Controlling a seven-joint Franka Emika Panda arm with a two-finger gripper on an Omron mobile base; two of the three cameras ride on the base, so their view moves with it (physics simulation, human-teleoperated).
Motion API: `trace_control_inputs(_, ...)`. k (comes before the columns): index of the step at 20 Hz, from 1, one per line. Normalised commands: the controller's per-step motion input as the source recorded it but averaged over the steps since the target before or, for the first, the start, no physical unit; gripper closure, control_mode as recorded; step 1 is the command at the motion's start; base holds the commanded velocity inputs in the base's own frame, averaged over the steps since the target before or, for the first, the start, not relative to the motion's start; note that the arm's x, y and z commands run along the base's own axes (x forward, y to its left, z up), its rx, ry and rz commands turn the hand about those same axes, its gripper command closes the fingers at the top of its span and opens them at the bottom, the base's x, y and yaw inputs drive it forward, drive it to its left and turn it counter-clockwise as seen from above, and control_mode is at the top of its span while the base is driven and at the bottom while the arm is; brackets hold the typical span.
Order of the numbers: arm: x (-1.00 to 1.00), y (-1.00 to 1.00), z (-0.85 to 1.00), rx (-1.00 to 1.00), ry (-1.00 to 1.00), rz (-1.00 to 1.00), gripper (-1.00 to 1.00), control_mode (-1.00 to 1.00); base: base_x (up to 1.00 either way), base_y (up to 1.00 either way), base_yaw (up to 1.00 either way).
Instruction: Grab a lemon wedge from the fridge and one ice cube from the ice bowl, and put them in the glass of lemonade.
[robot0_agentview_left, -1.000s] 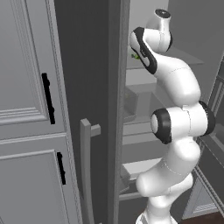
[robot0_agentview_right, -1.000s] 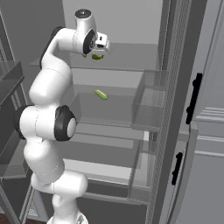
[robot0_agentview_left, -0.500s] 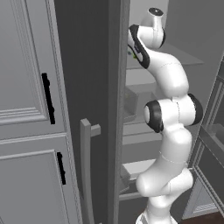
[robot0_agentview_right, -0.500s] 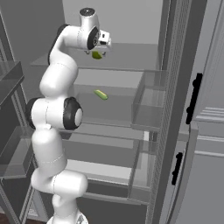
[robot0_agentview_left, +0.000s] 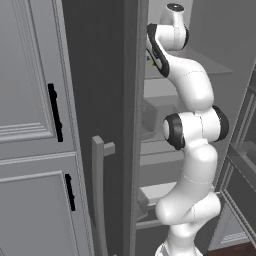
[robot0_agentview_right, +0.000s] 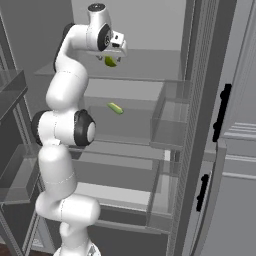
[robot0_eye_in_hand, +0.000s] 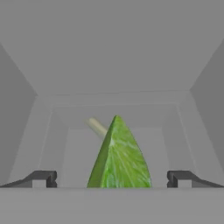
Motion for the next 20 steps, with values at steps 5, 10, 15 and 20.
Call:
trace_control_inputs(5, 0.0, 0.0, -0.03, -0.01, -0.05, -0.1, -1.0, -1.0, 0.0, 0.0, 0.0)
trace_control_inputs(10, 0.0, 0.0, -0.13, -0.01, -0.04, -0.1, -1.0, -1.0, 0.0, 0.0, 0.0)
trace_control_inputs(15, 0.0, 0.0, -0.39, -0.01, -0.04, -0.09, -1.0, -1.0, 0.0, 0.0, 0.0)
trace_control_inputs(20, 0.0, 0.0, -0.19, 0.0, -0.01, -0.09, -1.0, -1.0, 0.0, 0.0, 0.0)
